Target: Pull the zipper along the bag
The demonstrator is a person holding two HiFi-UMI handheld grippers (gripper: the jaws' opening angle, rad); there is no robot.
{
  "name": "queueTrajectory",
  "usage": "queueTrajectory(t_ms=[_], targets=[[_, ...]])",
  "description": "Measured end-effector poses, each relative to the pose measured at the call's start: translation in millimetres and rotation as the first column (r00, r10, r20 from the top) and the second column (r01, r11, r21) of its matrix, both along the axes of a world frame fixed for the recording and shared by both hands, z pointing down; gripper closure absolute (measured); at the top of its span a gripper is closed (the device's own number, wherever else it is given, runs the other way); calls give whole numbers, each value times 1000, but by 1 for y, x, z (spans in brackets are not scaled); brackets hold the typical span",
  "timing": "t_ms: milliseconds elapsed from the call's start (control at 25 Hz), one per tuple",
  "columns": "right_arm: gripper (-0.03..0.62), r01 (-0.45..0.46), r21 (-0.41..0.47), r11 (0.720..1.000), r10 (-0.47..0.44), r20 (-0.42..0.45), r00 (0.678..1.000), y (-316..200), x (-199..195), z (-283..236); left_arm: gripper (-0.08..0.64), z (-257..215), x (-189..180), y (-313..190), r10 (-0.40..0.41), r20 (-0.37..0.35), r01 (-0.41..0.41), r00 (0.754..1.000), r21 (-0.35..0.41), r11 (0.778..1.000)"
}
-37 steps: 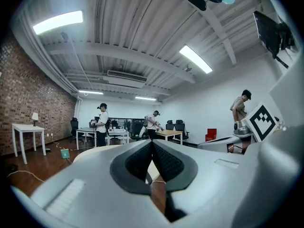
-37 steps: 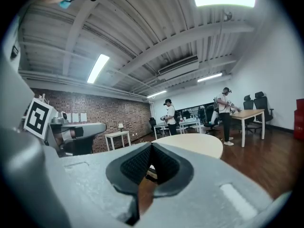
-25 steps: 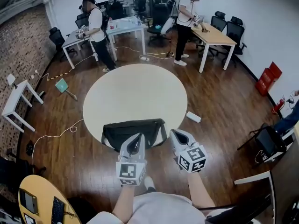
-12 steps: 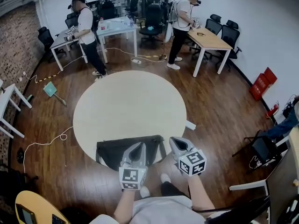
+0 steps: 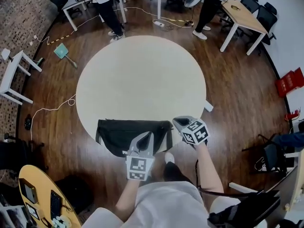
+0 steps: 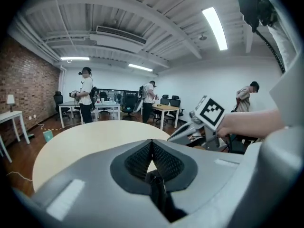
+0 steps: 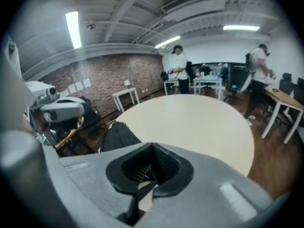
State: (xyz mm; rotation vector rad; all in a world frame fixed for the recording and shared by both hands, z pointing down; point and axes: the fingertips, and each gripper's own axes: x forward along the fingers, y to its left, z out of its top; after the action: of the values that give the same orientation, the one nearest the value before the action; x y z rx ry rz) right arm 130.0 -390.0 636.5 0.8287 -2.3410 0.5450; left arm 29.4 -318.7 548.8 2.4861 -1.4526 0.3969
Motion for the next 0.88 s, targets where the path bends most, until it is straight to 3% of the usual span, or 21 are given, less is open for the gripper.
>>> queueTrajectory(t_ms=[80, 200, 280, 360, 520, 600, 680, 760, 880], targets=[[601, 122, -126, 984, -133, -79, 988, -12, -4, 50, 543, 19, 10, -2, -23, 9, 23, 1000, -57, 998], [601, 243, -297, 923, -288, -119, 950, -22, -12, 107, 543, 46, 22, 0, -51, 23, 54, 998, -149, 987], [601, 317, -380, 869, -380, -101, 919, -24, -22, 134, 543, 64, 31, 2, -63, 16, 65, 998, -215, 974], [601, 390, -444, 806, -486, -120, 866, -20, -28, 157, 542, 84, 42, 4, -78, -4, 74, 997, -286, 955], [601, 492, -527, 693, -634, -119, 764, -18, -31, 176, 519, 120, 73, -2, -143, -88, 92, 986, -427, 899], [601, 511, -567, 646, -665, -89, 741, -18, -33, 176, 472, 141, 82, -10, -225, -146, 121, 963, -514, 849], [601, 521, -590, 617, -685, -76, 725, -16, -35, 176, 428, 166, 87, -17, -340, -203, 151, 918, -613, 775], [601, 529, -589, 611, -697, -82, 713, -14, -37, 177, 396, 190, 87, -23, -445, -236, 174, 864, -690, 703], [601, 534, -568, 626, -691, -87, 718, -15, -39, 176, 318, 217, 91, -36, -578, -272, 190, 769, -766, 614]])
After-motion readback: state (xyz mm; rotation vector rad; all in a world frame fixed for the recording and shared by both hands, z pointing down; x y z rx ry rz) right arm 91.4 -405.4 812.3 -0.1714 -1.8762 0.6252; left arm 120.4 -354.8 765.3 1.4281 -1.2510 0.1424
